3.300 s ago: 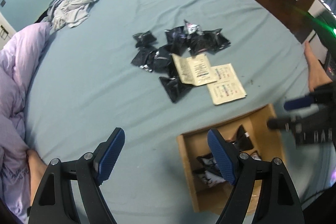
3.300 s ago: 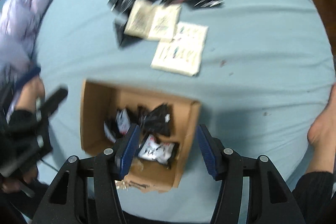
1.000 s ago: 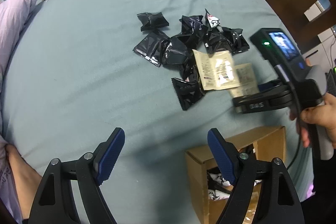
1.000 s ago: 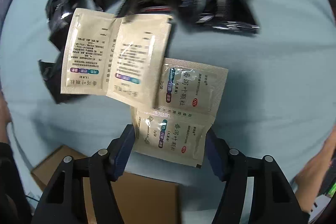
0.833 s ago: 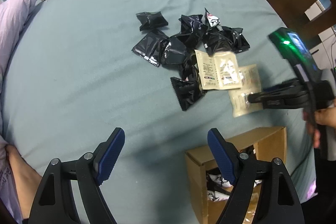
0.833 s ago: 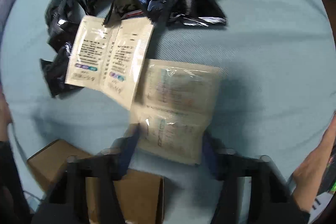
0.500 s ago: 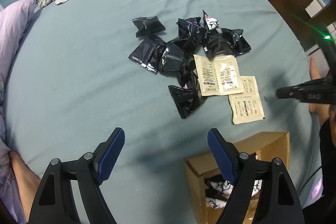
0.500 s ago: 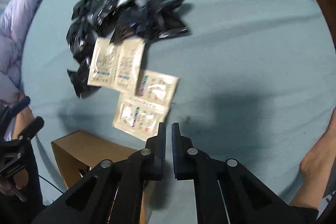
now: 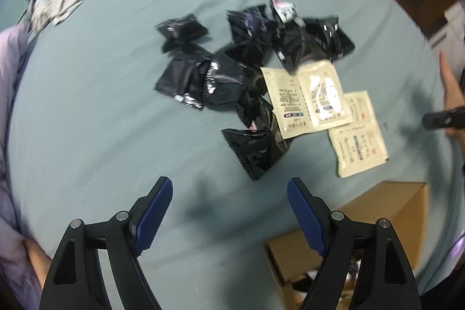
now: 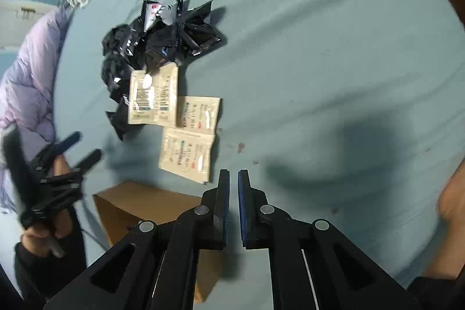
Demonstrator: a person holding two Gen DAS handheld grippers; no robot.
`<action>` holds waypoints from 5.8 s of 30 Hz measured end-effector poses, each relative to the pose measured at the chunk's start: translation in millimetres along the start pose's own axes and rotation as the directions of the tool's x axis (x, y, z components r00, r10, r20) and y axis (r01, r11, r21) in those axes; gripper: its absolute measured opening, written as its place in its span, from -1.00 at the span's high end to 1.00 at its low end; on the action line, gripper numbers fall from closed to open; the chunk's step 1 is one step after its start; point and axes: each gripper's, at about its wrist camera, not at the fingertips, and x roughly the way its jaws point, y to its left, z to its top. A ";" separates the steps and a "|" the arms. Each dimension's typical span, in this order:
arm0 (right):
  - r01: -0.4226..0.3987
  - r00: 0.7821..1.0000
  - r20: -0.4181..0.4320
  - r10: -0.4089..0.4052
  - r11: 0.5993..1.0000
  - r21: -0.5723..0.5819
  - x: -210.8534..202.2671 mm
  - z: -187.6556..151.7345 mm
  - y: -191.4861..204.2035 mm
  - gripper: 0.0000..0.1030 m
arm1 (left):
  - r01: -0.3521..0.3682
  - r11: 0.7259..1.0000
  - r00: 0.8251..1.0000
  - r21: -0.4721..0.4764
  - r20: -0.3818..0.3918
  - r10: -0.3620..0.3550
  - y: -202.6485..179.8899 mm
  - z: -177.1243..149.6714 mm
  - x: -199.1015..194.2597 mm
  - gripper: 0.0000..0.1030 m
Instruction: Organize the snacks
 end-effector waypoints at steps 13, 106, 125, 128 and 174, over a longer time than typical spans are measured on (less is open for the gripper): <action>-0.007 1.000 -0.018 0.006 1.000 -0.007 17.9 3.3 8.3 0.34 | -0.151 0.958 0.987 0.244 -0.019 0.161 -52.9 38.0 51.2 -0.23; -0.052 0.972 0.200 0.125 0.941 -0.335 -84.2 -114.9 107.2 1.00 | 0.160 0.977 0.987 0.142 0.002 -0.162 -78.9 -80.6 -84.0 0.75; -0.043 0.989 0.115 0.091 0.930 -0.366 -73.3 -140.1 112.1 1.00 | 0.101 0.989 0.984 0.104 0.136 -0.115 -66.8 -81.3 -103.0 -0.53; -0.038 0.993 0.093 0.079 0.925 -0.377 -64.8 -139.8 115.8 1.00 | 0.077 0.994 0.986 0.077 0.139 -0.087 -57.0 -78.0 -101.1 -0.53; 0.328 0.936 0.196 -0.293 0.928 -0.179 -27.3 -80.3 110.8 -0.30 | 0.056 0.997 0.986 -0.053 0.159 -0.047 -31.5 -57.7 -98.0 -0.54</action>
